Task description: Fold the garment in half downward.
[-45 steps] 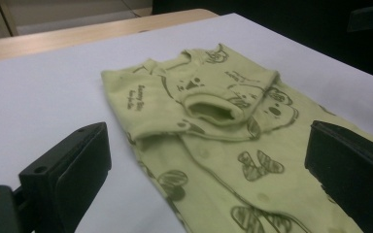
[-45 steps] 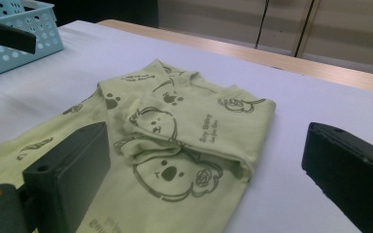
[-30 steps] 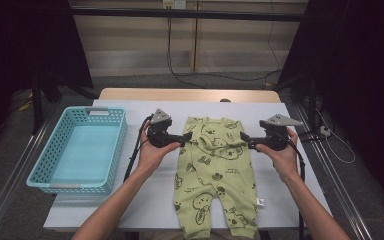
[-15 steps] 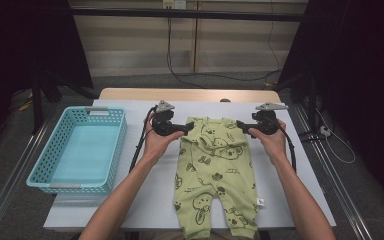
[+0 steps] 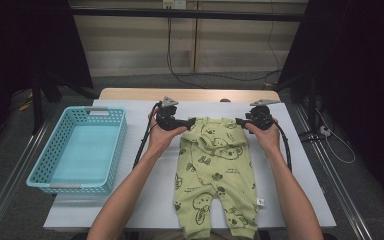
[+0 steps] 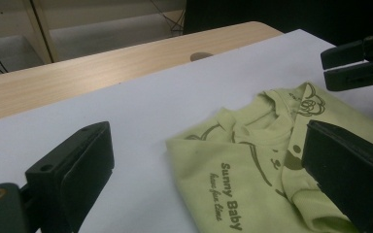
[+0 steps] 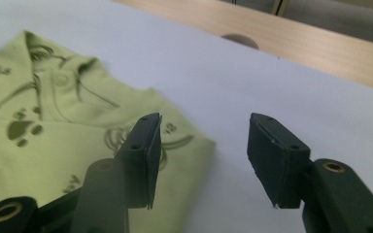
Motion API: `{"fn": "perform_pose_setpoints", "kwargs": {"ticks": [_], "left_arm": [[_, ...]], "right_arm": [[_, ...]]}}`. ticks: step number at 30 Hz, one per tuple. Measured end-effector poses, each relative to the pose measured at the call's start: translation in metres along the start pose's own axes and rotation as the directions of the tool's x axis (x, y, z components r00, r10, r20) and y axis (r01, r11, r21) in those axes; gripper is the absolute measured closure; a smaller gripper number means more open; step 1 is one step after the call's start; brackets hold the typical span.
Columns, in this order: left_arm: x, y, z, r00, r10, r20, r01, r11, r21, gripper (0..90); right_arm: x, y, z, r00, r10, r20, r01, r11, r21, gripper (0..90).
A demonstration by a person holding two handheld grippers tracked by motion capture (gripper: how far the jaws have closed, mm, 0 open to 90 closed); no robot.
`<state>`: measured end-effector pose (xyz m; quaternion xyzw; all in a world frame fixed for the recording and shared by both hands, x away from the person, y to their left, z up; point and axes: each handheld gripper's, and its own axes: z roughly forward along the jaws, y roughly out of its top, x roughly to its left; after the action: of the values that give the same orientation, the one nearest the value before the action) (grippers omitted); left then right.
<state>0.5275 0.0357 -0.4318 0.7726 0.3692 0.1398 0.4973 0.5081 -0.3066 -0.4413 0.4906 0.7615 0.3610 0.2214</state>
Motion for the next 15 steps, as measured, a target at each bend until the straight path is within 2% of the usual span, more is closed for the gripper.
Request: {"fn": "perform_pose_setpoints", "kwargs": {"ticks": [1,2,3,5,7,9,10,12,13,15], "left_arm": [[0.002,0.000,0.000,0.9997,0.023,0.001,-0.023,0.9996,0.014,4.8],[0.000,-0.001,0.002,1.0000,-0.008,-0.003,0.008,0.9999,-0.008,4.8],[0.001,-0.002,0.002,0.9999,0.007,-0.007,-0.007,0.9999,0.008,4.8],[0.004,-0.003,0.003,0.9994,0.029,-0.019,-0.028,0.9991,0.033,4.8],[0.001,-0.005,0.006,0.9992,-0.024,-0.032,0.024,0.9996,-0.018,6.4],[0.002,-0.005,0.006,0.9990,-0.027,-0.034,0.027,0.9996,-0.010,6.9],[0.003,-0.005,0.007,0.9991,-0.026,-0.034,0.026,0.9996,-0.012,7.1],[0.003,-0.006,0.008,0.9992,-0.023,-0.032,0.022,0.9997,-0.006,7.2],[0.003,-0.007,0.009,0.9993,-0.019,-0.031,0.019,0.9998,-0.001,7.2],[0.003,-0.008,0.011,0.9992,-0.023,-0.033,0.023,0.9997,-0.004,7.7]], "right_arm": [[-0.001,-0.002,0.001,1.0000,0.006,0.000,-0.006,1.000,0.017,48.6],[-0.002,-0.003,0.002,1.0000,-0.006,-0.005,0.006,1.000,0.015,49.6],[-0.001,-0.003,0.002,0.9997,0.024,-0.001,-0.023,0.999,0.029,50.2],[-0.005,-0.003,0.005,1.0000,0.005,0.002,-0.005,1.000,0.010,51.8],[-0.005,-0.004,0.006,0.9997,0.025,-0.004,-0.025,0.999,0.023,51.8],[-0.004,-0.006,0.010,0.9997,0.016,-0.018,-0.015,0.999,0.051,50.8],[-0.005,-0.007,0.013,0.9998,-0.010,-0.015,0.010,0.998,0.057,50.6],[-0.006,-0.007,0.015,0.9994,0.003,-0.035,-0.001,0.999,0.050,50.6],[-0.005,-0.007,0.016,0.9993,0.017,-0.034,-0.015,0.998,0.066,50.6],[-0.004,-0.007,0.021,0.9992,-0.002,-0.040,0.005,0.997,0.080,50.6]]}}
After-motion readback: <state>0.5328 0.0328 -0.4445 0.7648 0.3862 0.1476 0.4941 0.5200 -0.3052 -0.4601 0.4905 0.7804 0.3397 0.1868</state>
